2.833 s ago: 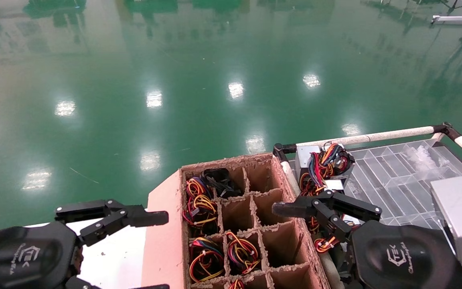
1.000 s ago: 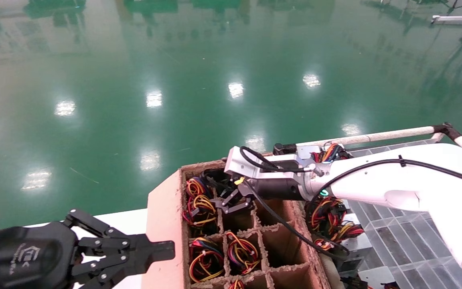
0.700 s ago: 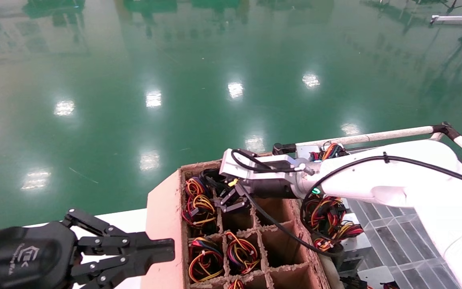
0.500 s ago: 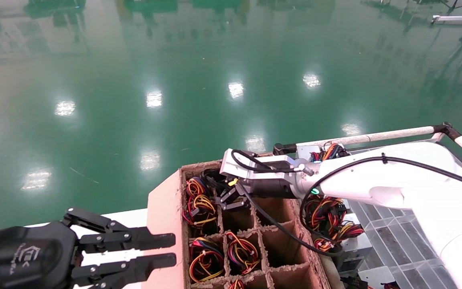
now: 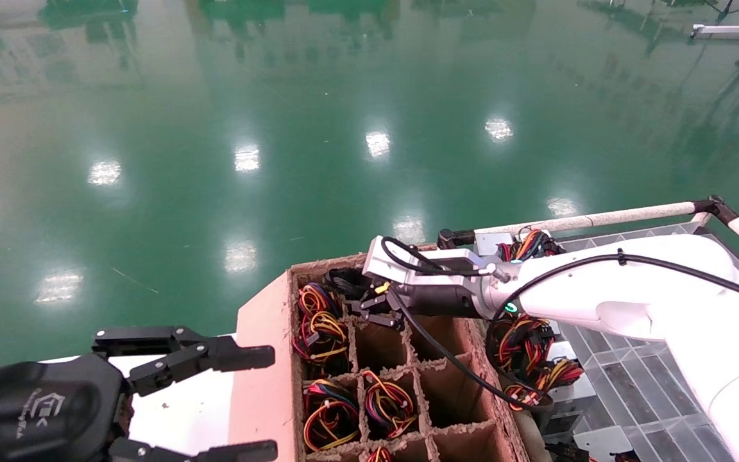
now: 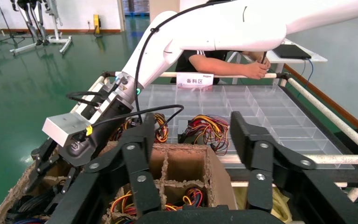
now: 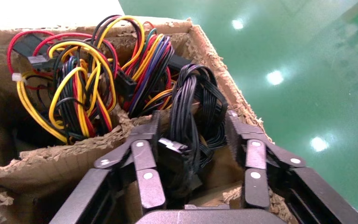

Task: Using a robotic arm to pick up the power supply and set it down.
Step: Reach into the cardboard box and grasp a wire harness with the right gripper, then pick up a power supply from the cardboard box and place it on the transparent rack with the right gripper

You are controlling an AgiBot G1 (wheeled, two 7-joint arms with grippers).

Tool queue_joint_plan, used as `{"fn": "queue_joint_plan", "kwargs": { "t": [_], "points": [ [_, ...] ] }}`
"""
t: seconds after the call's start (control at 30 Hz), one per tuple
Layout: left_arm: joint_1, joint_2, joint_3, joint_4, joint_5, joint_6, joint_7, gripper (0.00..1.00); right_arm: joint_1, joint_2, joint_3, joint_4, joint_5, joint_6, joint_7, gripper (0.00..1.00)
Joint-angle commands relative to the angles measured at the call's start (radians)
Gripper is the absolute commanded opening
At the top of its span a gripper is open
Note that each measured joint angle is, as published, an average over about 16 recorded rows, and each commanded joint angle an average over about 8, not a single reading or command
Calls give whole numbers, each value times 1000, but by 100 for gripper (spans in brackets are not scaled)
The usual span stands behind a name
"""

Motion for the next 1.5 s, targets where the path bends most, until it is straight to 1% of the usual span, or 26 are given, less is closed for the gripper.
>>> {"fn": "queue_joint_plan", "kwargs": {
  "t": [0.03, 0.33, 0.57, 0.7, 0.93, 1.1, 1.27, 1.5],
  "points": [
    [0, 0, 0, 0, 0, 0, 0, 99, -2, -1, 0, -5, 1, 1, -3, 0],
    [0, 0, 0, 0, 0, 0, 0, 99, -2, 4, 8, -24, 17, -9, -14, 0],
    [0, 0, 1, 0, -1, 0, 0, 100, 2, 26, 25, -24, 41, -24, -12, 0],
    [0, 0, 1, 0, -1, 0, 0, 100, 2, 46, 46, -19, 75, -49, -3, 0],
    [0, -1, 1, 0, -1, -1, 1, 100, -1, 100, 101, 6, 166, -126, 21, 0],
    [0, -1, 2, 0, -1, -1, 1, 100, 6, 151, 135, 60, 218, -175, 42, 0],
    [0, -1, 2, 0, -1, -1, 1, 100, 10, 219, 172, 153, 271, -212, 86, 0],
    [0, -1, 2, 0, -1, -1, 1, 100, 10, 343, 231, 302, 338, -230, 178, 0]
  ]
}}
